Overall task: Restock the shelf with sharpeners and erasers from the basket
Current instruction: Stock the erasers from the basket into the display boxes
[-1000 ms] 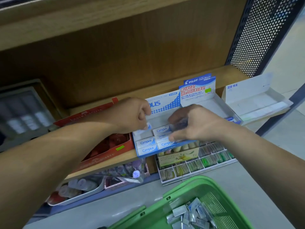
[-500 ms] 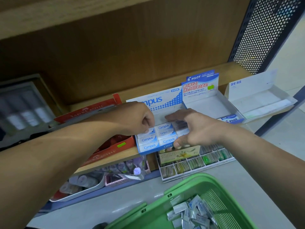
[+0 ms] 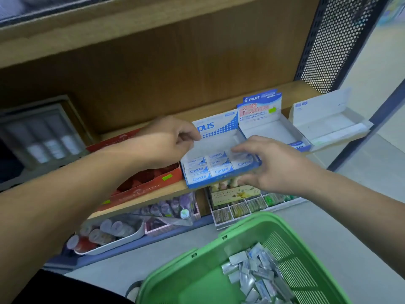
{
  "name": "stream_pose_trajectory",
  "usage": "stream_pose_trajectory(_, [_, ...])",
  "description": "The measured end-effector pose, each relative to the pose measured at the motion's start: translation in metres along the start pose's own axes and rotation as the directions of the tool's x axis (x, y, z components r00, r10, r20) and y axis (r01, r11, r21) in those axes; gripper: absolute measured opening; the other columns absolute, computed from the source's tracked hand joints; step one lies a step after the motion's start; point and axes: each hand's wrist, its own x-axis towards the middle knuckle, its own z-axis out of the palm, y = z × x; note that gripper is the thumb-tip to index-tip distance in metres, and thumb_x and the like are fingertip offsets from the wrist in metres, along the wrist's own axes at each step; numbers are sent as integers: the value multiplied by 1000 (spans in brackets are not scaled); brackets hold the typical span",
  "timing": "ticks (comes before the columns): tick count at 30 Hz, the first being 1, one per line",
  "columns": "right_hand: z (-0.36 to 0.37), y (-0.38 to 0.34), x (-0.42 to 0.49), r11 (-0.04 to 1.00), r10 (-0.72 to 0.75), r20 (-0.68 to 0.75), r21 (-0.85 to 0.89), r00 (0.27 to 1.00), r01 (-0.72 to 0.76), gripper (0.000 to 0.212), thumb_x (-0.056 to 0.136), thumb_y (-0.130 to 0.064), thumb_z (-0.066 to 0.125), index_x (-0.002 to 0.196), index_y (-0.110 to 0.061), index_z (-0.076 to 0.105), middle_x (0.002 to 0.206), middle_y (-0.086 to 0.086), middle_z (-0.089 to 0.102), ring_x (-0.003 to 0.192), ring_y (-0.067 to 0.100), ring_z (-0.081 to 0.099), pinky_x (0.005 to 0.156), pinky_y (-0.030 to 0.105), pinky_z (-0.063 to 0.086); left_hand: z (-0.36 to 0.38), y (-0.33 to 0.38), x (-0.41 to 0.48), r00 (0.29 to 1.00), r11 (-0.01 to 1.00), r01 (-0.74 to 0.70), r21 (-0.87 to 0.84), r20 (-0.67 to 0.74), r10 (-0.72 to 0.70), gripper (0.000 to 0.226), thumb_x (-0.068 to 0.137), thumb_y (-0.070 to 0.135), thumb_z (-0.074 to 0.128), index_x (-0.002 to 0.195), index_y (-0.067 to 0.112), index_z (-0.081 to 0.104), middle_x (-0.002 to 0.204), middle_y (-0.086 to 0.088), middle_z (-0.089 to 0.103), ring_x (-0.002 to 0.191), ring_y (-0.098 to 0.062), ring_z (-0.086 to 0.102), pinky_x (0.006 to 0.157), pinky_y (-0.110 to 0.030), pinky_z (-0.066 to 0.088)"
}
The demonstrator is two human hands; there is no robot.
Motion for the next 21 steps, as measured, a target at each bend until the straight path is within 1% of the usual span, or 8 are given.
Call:
stream_pose_trajectory(3, [9, 0, -37, 1000, -22, -84, -2, 996, 22, 50, 73, -57, 74, 119, -38, 66, 91, -21, 56, 84, -2, 54, 81, 36, 54, 4, 34, -28, 992, 989, -26, -144, 119, 43, 5, 93, 22, 72, 98, 24, 75, 75, 10, 74, 68, -2, 70, 69, -26, 59])
stream_pose_trajectory(6, [33, 4, -78, 996, 59, 154, -68, 986, -48, 39, 79, -57, 73, 112, -39, 65, 82, -18, 61, 76, 1, 53, 76, 34, 52, 47, 64, -53, 875, 983, -47, -176, 467, 125, 5, 94, 22, 72, 99, 20, 74, 74, 3, 76, 62, -6, 70, 59, -21, 56])
stream_pose_trajectory(8, [54, 13, -101, 983, 173, 398, -130, 901, -131, 42, 83, -57, 71, 118, -35, 64, 91, -15, 66, 82, 8, 58, 80, 33, 53, 89, 70, -61, 783, 988, -116, -99, 603, 152, 12, 94, 23, 71, 105, 20, 73, 82, -1, 78, 61, 0, 67, 62, -10, 51])
stream_pose_trajectory(10, [73, 21, -121, 954, 281, 503, -235, 817, -184, 45, 87, -59, 66, 123, -33, 63, 105, -12, 69, 96, 13, 63, 86, 32, 53, 132, 69, -70, 708, 990, -138, -31, 696, 120, 21, 95, 22, 68, 115, 18, 71, 101, 0, 78, 70, -2, 64, 63, -6, 46])
stream_pose_trajectory(13, [103, 24, -139, 908, 309, 476, -406, 823, -107, 46, 91, -58, 57, 131, -36, 58, 131, -7, 63, 121, 21, 60, 96, 34, 51, 197, 52, -91, 572, 984, -140, 109, 820, -9, 38, 96, 30, 68, 131, 17, 64, 122, -2, 70, 97, -19, 65, 84, -27, 54])
stream_pose_trajectory(15, [128, 21, -146, 948, 297, 550, -265, 780, -174, 53, 92, -52, 60, 140, -32, 52, 143, -1, 54, 129, 24, 53, 104, 37, 47, 234, 33, -106, 501, 966, -140, 216, 857, -119, 47, 96, 35, 69, 135, 12, 61, 126, -9, 68, 107, -30, 67, 93, -39, 56])
stream_pose_trajectory(18, [164, 28, -158, 921, 380, 660, -203, 648, -333, 72, 90, -50, 67, 149, -21, 40, 152, 7, 42, 136, 28, 47, 109, 39, 43, 273, -1, -126, 545, 965, 76, 251, 800, -251, 54, 93, 35, 73, 139, 10, 58, 137, -11, 62, 120, -31, 61, 100, -37, 52])
stream_pose_trajectory(21, [196, 43, -173, 879, 457, 663, -233, 593, -416, 88, 84, -49, 75, 154, -18, 32, 158, 12, 34, 142, 32, 41, 115, 42, 39, 307, -29, -164, 553, 925, 324, 199, 753, -356, 67, 88, 44, 76, 142, 11, 53, 148, -9, 52, 131, -27, 53, 106, -31, 43])
